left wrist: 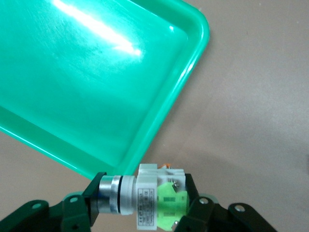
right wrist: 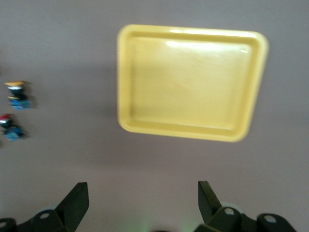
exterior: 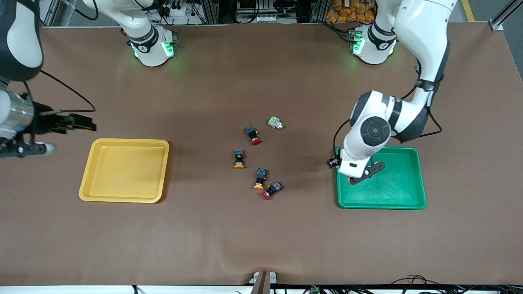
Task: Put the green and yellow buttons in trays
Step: 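Carry the green button to the green tray while the right gripper reaches out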
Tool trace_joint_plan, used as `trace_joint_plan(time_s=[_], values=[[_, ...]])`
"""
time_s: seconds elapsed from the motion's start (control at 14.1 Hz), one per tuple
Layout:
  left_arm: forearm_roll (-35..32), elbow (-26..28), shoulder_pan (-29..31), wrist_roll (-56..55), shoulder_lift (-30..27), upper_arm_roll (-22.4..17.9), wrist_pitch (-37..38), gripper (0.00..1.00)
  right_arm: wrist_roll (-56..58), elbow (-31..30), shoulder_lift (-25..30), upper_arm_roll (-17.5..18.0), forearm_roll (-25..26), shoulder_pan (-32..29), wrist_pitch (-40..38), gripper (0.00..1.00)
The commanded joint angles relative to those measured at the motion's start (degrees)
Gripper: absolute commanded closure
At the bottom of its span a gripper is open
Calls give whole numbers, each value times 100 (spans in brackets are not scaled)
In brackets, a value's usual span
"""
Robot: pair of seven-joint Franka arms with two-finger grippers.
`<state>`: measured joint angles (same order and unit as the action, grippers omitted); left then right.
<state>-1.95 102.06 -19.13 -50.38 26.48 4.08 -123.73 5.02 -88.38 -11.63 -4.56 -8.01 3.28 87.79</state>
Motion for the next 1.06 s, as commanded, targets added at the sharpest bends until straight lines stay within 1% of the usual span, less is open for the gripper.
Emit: trace_joint_plan(time_s=[0.0, 0.28, 0.43, 0.64, 0.78, 0.99], values=[[-16, 139, 242, 413, -239, 40, 147, 100, -149, 32, -382, 8, -157, 469, 282, 0], [-16, 148, 664, 1081, -248, 40, 463, 100, -1658, 23, -830, 17, -297, 1139, 774, 0], [-16, 148, 804, 1188, -257, 31, 490, 100, -2240, 41, -1042, 17, -376, 1604, 1186, 0], [-33, 148, 840, 1197, -318, 23, 604, 100, -2312, 49, -1340, 25, -578, 1860, 1679, 0], [-59, 165, 910, 1197, -380, 23, 727, 100, -2321, 14, -1516, 17, -579, 2237, 2074, 0], [-103, 165, 972, 1241, -459, 14, 991, 99, -2987, -3, -1920, 17, -535, 2668, 2698, 0]])
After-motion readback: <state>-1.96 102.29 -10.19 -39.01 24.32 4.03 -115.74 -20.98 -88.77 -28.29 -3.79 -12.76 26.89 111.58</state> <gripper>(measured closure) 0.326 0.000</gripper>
